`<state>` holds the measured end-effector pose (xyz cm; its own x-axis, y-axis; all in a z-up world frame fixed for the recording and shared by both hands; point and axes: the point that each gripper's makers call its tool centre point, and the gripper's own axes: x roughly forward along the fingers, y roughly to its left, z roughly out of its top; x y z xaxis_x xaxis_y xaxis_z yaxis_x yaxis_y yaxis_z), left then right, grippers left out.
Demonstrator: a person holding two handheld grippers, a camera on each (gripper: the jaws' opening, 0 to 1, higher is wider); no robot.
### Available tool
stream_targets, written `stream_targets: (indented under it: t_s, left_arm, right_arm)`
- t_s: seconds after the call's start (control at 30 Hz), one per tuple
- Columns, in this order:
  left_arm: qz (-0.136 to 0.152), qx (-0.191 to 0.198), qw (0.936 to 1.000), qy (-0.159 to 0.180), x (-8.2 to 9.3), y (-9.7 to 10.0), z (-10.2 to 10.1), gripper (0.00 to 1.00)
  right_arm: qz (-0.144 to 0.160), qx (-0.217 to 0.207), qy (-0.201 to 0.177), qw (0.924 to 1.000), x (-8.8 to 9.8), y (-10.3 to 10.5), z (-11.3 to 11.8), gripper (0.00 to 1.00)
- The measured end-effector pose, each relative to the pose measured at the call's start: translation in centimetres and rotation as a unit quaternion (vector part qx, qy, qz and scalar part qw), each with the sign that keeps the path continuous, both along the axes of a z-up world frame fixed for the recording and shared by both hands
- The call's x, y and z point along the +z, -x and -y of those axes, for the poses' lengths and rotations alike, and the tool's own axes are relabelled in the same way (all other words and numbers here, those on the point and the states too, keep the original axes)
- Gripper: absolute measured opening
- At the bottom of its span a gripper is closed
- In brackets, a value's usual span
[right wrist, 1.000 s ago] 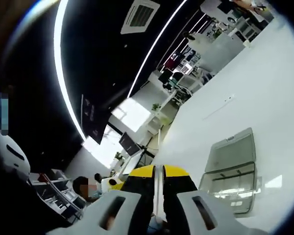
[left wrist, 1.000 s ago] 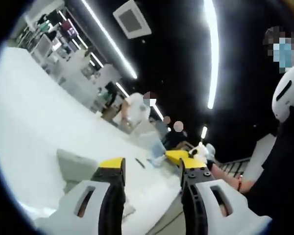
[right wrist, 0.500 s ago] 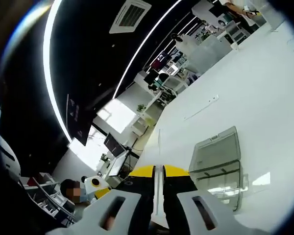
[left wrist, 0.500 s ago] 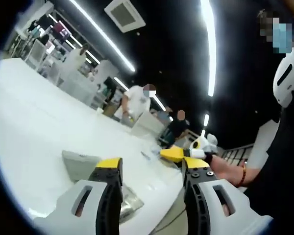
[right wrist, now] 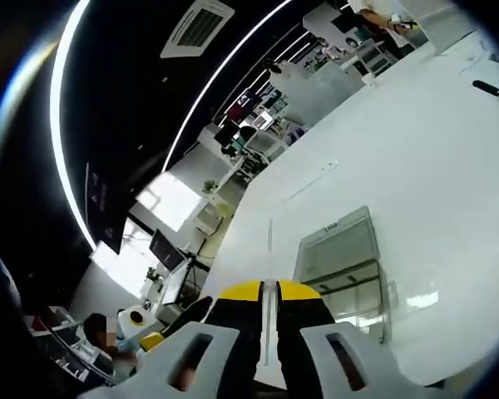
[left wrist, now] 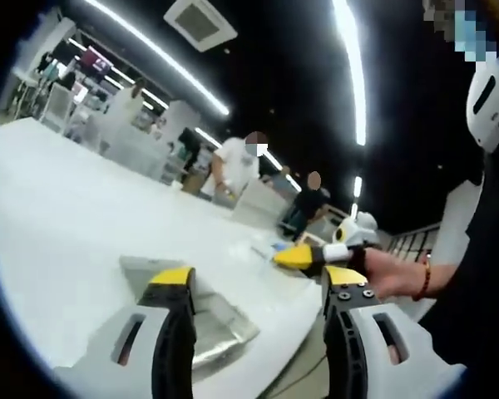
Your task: Insert the divider into the dual guide fixture by aligning both edges with the guide slots and pushing it downward to the bottom, including one-sided entry, uneven engagement, binding, and posture correction.
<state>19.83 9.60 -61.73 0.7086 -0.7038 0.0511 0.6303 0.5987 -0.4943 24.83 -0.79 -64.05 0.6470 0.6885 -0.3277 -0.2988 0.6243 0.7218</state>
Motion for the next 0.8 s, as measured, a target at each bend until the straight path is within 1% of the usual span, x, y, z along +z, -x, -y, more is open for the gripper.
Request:
stream_targets:
  t_s: [0.13,0.2,0.27,0.33,0.43,0.5,0.57,0.6,0.7,0.8]
  left_arm:
    - [0.002,0.002,0.9998,-0.018,-0.5,0.1,-0.2,0.64]
    - [0.004,0.000,0.9991,-0.043,-1.1,0.2,-0.3,0.65]
    - [0.005,0.002,0.9976,-0.069,-1.5,0.2,-0.4,0.67]
    - [0.006,0.003,0.9962,-0.087,-1.8,0.3,-0.5,0.69]
    - [0.009,0.003,0.9966,-0.082,-1.7,0.5,-0.6,0.69]
    - [0.007,0.003,0.9970,-0.077,-1.7,0.6,-0.6,0.70]
    - [0.004,0.003,0.9964,-0.084,-2.0,0.7,-0.7,0.72]
    - [0.007,0.005,0.9957,-0.092,-2.2,0.7,-0.9,0.73]
    - [0.004,0.008,0.9953,-0.096,-2.4,0.7,-1.1,0.75]
    - [0.008,0.011,0.9948,-0.101,-2.3,0.6,-1.4,0.78]
  right_arm:
    - [-0.003,-0.015,0.005,0.9999,-0.4,-0.2,0.1,0.00]
    - [-0.007,-0.021,0.013,0.9997,-0.8,-0.3,0.3,0.00]
    - [-0.011,-0.027,0.012,0.9995,-1.0,-0.3,0.3,0.00]
    - [-0.012,-0.033,0.016,0.9993,-1.2,-0.4,0.5,0.00]
    - [-0.011,-0.035,0.026,0.9990,-1.4,-0.5,0.3,0.00]
    - [-0.015,-0.039,0.039,0.9984,-2.0,-0.6,0.4,0.00]
    - [-0.018,-0.044,0.038,0.9982,-2.1,-0.7,0.2,0.00]
    - [-0.021,-0.046,0.040,0.9979,-2.3,-0.7,0.2,0.00]
    - [-0.026,-0.052,0.051,0.9970,-3.0,-0.7,0.4,0.00]
    - [-0.029,-0.057,0.062,0.9960,-3.7,-0.7,0.7,0.00]
